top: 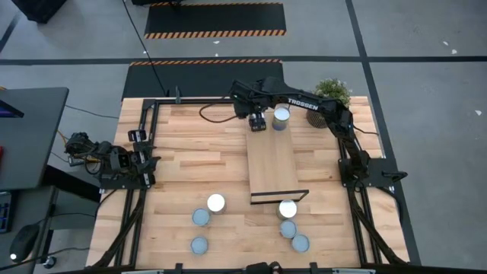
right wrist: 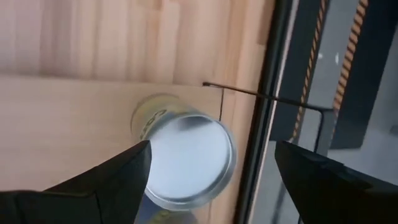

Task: Pick and place cans onto a shelf
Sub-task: Put the canned carrots on the shelf

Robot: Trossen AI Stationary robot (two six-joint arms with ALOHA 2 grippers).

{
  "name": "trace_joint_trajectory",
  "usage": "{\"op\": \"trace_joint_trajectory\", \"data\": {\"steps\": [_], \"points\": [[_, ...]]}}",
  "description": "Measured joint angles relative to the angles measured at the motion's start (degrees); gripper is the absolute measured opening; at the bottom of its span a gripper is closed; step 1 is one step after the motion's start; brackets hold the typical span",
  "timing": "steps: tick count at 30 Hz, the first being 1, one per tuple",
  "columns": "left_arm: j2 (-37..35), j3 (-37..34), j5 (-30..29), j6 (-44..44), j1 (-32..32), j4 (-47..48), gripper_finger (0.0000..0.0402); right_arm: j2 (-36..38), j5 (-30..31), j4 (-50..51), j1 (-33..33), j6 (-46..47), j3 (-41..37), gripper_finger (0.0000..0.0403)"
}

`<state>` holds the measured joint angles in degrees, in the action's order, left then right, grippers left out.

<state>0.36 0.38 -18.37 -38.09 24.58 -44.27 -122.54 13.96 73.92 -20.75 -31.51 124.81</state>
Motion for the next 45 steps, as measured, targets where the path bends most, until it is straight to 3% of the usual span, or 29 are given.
{"op": "trace_joint_trajectory", "data": {"steps": [8, 12, 17, 24, 32, 45], "points": [[0.00, 0.00, 0.00, 0.00, -0.02, 0.00, 0.0149, 0.00, 4.78, 4.86, 0.23, -12.06, 0.00, 0.0349], [0.00, 0.00, 0.00, 0.00, -0.01, 0.00, 0.0149, 0.00, 8.99, 6.48, 1.89, -12.59, 0.00, 0.0349], [0.00, 0.00, 0.00, -0.04, -0.01, -0.02, 0.0149, 0.00, 7.47, 7.34, 6.11, -14.26, -0.02, 0.0355], [0.00, 0.00, 0.00, -0.02, -0.02, -0.02, 0.0149, -0.01, 2.88, 6.67, 9.21, -25.60, -1.13, 0.0397], [0.00, 0.00, 0.00, -0.02, -0.02, -0.02, 0.0149, -0.07, 2.01, 1.28, 8.67, -37.85, -4.78, 0.0380], [0.00, 0.00, 0.00, -0.02, -0.01, -0.02, 0.0149, -0.09, 1.41, -1.06, 3.11, -43.52, -5.97, 0.0380]]}}
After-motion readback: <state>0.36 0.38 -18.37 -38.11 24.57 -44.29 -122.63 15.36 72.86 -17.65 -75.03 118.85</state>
